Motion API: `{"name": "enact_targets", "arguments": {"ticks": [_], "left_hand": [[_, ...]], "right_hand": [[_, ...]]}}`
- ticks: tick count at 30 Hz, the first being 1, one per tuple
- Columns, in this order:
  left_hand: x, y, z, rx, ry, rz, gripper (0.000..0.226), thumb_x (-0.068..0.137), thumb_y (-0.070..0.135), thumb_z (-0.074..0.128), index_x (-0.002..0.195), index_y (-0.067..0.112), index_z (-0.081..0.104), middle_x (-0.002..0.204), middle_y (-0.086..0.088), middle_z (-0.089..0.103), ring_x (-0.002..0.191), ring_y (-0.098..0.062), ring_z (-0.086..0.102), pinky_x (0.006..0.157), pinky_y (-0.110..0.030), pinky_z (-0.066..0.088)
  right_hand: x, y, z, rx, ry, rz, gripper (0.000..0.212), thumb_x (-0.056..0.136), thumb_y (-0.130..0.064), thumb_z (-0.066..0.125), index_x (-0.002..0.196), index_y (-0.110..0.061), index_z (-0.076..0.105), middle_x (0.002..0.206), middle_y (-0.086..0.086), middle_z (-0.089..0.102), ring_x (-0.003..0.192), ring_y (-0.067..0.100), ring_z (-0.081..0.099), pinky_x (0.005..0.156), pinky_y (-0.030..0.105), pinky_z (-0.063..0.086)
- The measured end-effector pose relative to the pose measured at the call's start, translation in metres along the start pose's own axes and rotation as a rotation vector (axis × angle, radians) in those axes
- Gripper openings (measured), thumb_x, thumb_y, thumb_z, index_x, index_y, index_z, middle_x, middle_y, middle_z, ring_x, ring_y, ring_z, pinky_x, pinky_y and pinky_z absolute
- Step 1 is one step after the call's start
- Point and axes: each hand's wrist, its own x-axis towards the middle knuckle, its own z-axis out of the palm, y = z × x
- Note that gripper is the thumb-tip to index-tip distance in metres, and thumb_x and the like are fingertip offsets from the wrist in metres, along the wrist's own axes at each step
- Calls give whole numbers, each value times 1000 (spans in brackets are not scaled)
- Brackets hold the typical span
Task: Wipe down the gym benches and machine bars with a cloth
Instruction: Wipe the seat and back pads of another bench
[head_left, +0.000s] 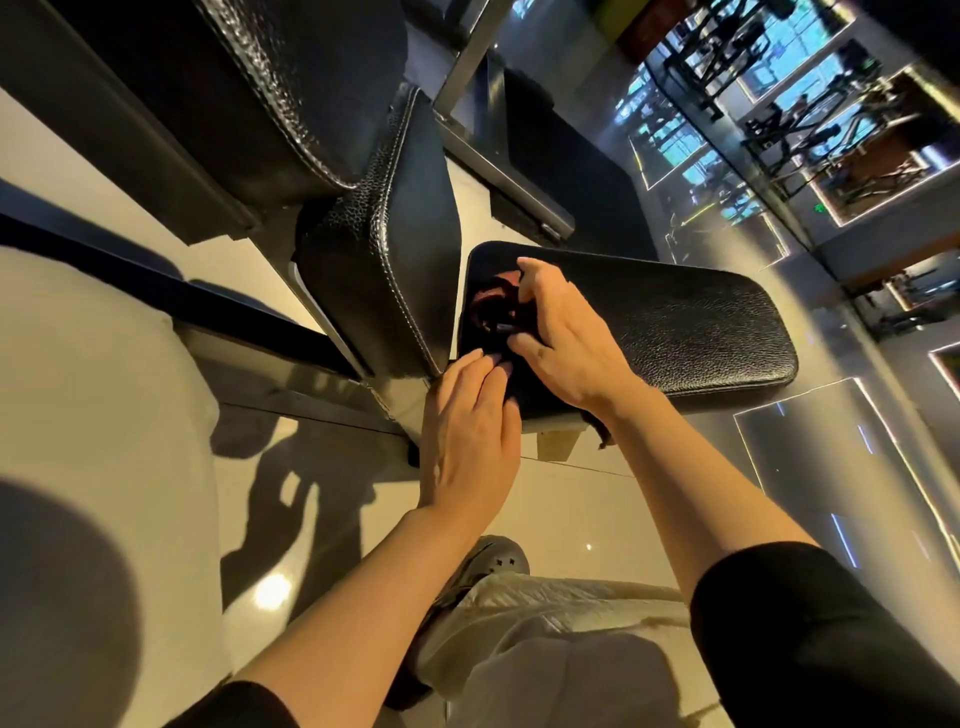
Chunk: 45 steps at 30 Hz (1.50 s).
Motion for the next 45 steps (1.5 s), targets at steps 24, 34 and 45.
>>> {"name": "enact_targets", "arguments": {"ticks": [24,34,45], "left_hand": [[16,9,12,26,-125,213,34,92,19,46,115,8,68,115,-6,67,114,-20,55,100,-40,46],[12,-7,1,39,-68,97,30,92,9,57,120,3,63,120,-10,63,115,-22,56,100,-33,44],[-8,-15,-19,98,-106,70,32,94,11,55,124,3,61,125,-11,62,116,-25,58,98,-35,44]], "right_hand": [[-1,50,-36,-427,190,341,40,99,-23,45,138,-19,54,150,4,40,138,28,31,111,39,32],[19,36,-13,-406,132,140,42,102,-28,38,142,-15,46,145,10,44,134,31,36,111,40,32],[35,-1,16,-234,-119,-103,37,100,-24,47,136,-23,56,148,1,44,137,22,38,110,37,36]]}}
